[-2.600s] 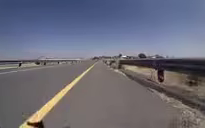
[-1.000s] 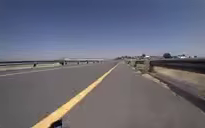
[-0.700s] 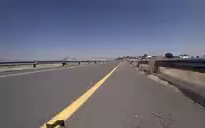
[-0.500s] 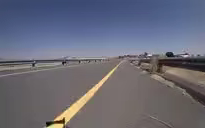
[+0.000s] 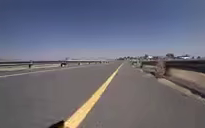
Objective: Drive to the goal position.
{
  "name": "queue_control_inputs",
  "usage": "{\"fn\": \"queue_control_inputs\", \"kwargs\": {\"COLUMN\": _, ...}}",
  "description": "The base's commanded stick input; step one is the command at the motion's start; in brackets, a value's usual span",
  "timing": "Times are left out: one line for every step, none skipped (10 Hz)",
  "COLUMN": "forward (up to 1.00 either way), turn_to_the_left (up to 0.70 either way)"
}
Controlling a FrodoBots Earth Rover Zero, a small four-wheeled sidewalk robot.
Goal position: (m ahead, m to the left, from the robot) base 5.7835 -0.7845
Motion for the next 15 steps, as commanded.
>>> {"fn": "queue_control_inputs", "kwargs": {"forward": 1.0, "turn_to_the_left": 0.0}}
{"fn": "queue_control_inputs", "kwargs": {"forward": 1.0, "turn_to_the_left": 0.0}}
{"fn": "queue_control_inputs", "kwargs": {"forward": 1.0, "turn_to_the_left": 0.0}}
{"fn": "queue_control_inputs", "kwargs": {"forward": 1.0, "turn_to_the_left": 0.0}}
{"fn": "queue_control_inputs", "kwargs": {"forward": 1.0, "turn_to_the_left": 0.27}}
{"fn": "queue_control_inputs", "kwargs": {"forward": 1.0, "turn_to_the_left": 0.27}}
{"fn": "queue_control_inputs", "kwargs": {"forward": 1.0, "turn_to_the_left": 0.0}}
{"fn": "queue_control_inputs", "kwargs": {"forward": 1.0, "turn_to_the_left": 0.0}}
{"fn": "queue_control_inputs", "kwargs": {"forward": 1.0, "turn_to_the_left": 0.0}}
{"fn": "queue_control_inputs", "kwargs": {"forward": 1.0, "turn_to_the_left": 0.0}}
{"fn": "queue_control_inputs", "kwargs": {"forward": 1.0, "turn_to_the_left": 0.0}}
{"fn": "queue_control_inputs", "kwargs": {"forward": 1.0, "turn_to_the_left": 0.0}}
{"fn": "queue_control_inputs", "kwargs": {"forward": 1.0, "turn_to_the_left": 0.0}}
{"fn": "queue_control_inputs", "kwargs": {"forward": 1.0, "turn_to_the_left": 0.0}}
{"fn": "queue_control_inputs", "kwargs": {"forward": 1.0, "turn_to_the_left": 0.0}}
